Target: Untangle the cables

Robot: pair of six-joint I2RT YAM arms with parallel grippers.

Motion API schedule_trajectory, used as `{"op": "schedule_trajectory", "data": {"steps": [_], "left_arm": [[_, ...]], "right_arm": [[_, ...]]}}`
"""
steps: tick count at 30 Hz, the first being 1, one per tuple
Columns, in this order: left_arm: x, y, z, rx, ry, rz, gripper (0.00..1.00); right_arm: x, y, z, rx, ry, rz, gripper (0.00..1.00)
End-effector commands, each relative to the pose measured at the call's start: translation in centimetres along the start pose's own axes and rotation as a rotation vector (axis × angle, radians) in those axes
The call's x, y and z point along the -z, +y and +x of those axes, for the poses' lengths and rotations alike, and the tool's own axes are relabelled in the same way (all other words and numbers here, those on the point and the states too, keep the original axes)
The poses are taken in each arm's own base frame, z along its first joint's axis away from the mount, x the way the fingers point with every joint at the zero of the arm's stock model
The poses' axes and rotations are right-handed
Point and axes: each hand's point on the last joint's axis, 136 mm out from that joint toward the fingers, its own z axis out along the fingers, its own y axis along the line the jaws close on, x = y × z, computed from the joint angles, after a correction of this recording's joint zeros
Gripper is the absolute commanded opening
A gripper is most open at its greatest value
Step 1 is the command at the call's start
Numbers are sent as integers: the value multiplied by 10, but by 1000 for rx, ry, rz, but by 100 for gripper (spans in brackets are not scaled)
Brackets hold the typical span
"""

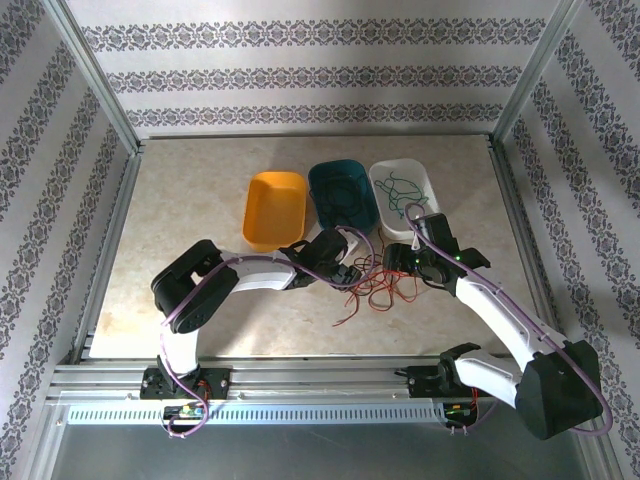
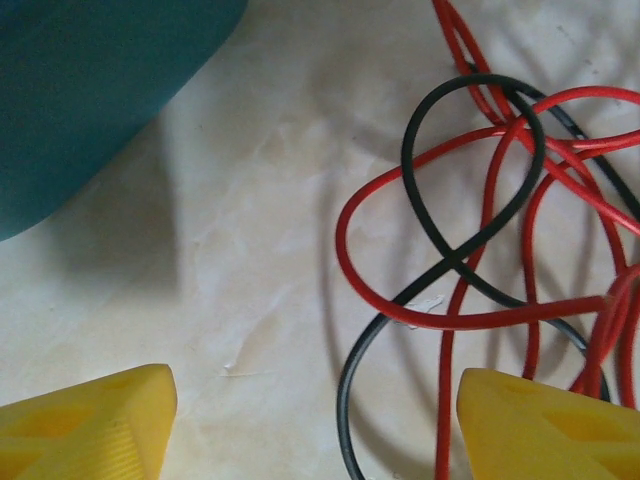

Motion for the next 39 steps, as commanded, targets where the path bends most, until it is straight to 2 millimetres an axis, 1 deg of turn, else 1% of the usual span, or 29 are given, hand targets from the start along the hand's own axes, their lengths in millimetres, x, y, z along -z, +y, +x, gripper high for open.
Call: {"op": "schedule_trajectory", "data": {"steps": [1,5,9,13,19,22,24,26,30,35,39], "left_arm": [[-4,0,-3,-8,6,-20,70],[-5,5,-2,12,-3,-37,65],[-1,6,-10,48,-40,-14,64],[9,4,-19,41,-67,9,66],[13,3,-20,62,-69,48,68],[8,8,-17,65,-50,26,67],[3,12,-15,67,-36,0,63],[-1,15,-13,63,-29,-16,61],[-4,25,-14,59,-34,-73,51],[-10,21,-13,42,-13,-52,46],[-14,14,-8,41,3,-13,46]], "right_arm": [[3,2,-1,-16,-9,-19,72],[3,1,2,-20,-5,-25,71],[1,1,5,-24,4,-27,71],[1,1,5,-21,2,-28,71],[-1,0,6,-18,7,-25,71],[-2,-1,6,-22,8,-23,70],[-2,-1,6,-23,5,-24,70],[-2,-1,6,-22,4,-24,70],[0,-1,6,-18,1,-26,70],[1,-1,8,-18,2,-32,70],[2,0,7,-14,2,-35,70]]}}
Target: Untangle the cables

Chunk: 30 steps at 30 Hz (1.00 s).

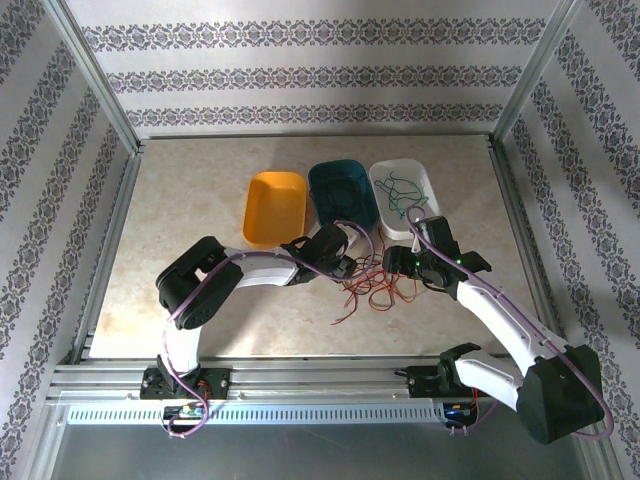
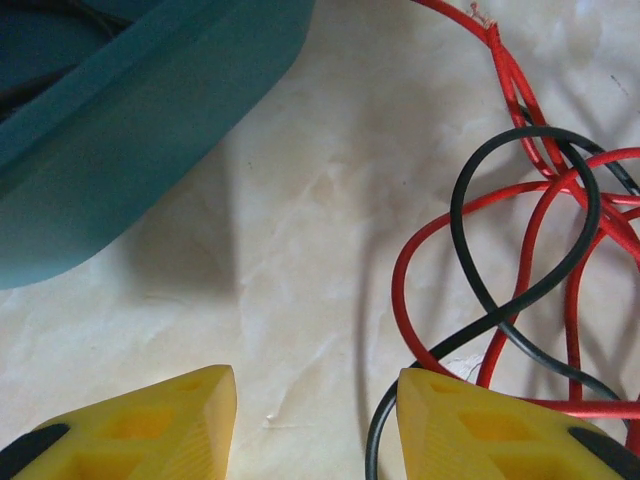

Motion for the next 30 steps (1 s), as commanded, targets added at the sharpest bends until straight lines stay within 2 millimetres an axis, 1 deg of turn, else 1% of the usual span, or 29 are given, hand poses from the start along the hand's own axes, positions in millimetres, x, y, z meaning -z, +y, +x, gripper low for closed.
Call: {"op": "schedule_trajectory", "data": {"steps": [1,7,17,25,28,30], "left_arm": [[-6,-2,5,-8,31,29,46],[-7,-7,15,-20,71,50,47],[4,-12,28,-30,108,89,57],[12,-12,38,-46,128,98,58],[8,-11,41,-42,137,99,57],[4,-12,39,-36,133,101,54]], "right_arm": [[1,-3,2,-13,1,-6,70],[0,-4,3,-17,2,0,70],[0,-4,1,-20,2,0,70],[1,-3,-1,-21,-2,-3,70],[1,-2,-2,-19,-4,-4,70],[1,-1,-3,-16,-5,-6,70]]}}
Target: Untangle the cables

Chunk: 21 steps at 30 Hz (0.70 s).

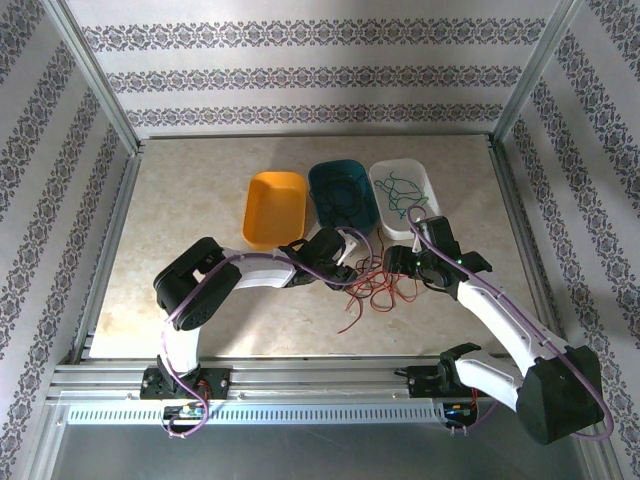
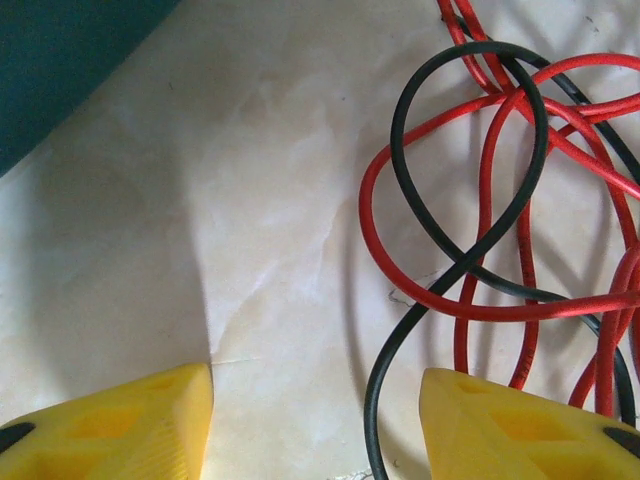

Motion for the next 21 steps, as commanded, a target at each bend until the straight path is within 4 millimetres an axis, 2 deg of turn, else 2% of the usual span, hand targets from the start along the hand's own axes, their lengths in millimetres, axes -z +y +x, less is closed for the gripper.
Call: {"op": "schedule_trajectory", "data": {"steps": [1,6,12,16,18,21], "left_arm": [[-3,-1,15,0,61,15,52],[-11,-1,13,-14,69,13,48],[-12,-6,22,-10,90,33,38],[-13,-18,25,-25,94,77,38],[-13,-27,25,-45,102,115,42],[-17,-28,26,-55,122,125,44]], "right_arm": [[1,1,-3,-8,-3,-9,70],[4,2,-7,-4,-13,-6,70],[2,1,-2,-1,2,-13,70],[-1,-1,3,-9,12,-10,70],[-1,-1,3,-14,8,-10,70],[0,-1,2,-13,4,-10,70]]}}
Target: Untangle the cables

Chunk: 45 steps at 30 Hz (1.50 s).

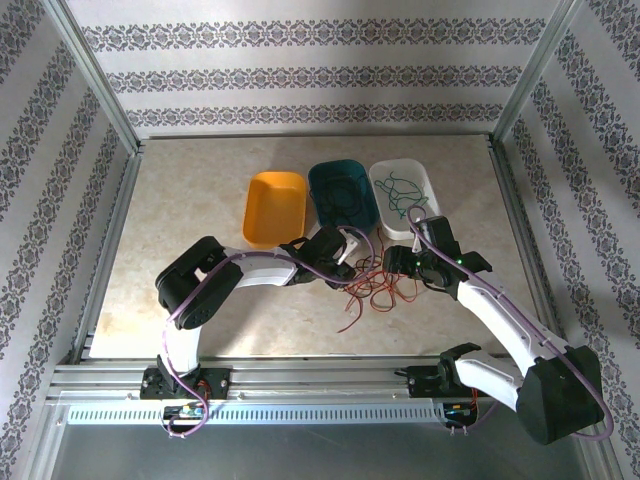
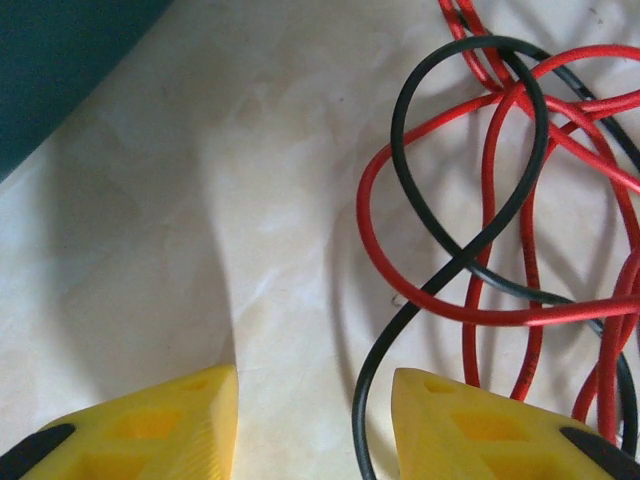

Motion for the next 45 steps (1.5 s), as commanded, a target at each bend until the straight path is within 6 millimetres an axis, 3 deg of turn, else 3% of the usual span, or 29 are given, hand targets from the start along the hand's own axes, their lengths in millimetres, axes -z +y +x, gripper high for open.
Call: {"op": "schedule_trajectory", "data": {"steps": [1,9,15,17,20,26,35,41,45], "left_arm": [[-16,-25,25,-36,106,106,44],[-26,-18,32,-36,138,67,29],[-22,-14,43,-82,157,26,1],[-16,-12,36,-85,130,6,0],[4,-11,18,-83,61,-15,0],[48,-16,-20,-76,-70,-25,0],[109,-19,-60,-42,-204,24,0],[164,-34,-98,-54,-302,128,0],[211,-36,-127,-42,-402,170,0]], "right_arm": [[0,-2,1,-13,1,-4,70],[1,-4,1,-14,-3,3,70],[1,-3,2,-12,-4,-3,70],[-2,-2,5,-5,10,-12,70],[-9,1,14,16,41,-28,71],[-34,-13,37,-3,148,30,72],[-51,-28,50,-37,191,97,72],[-56,-35,52,-63,215,136,71],[-58,-42,53,-94,230,154,71]]}}
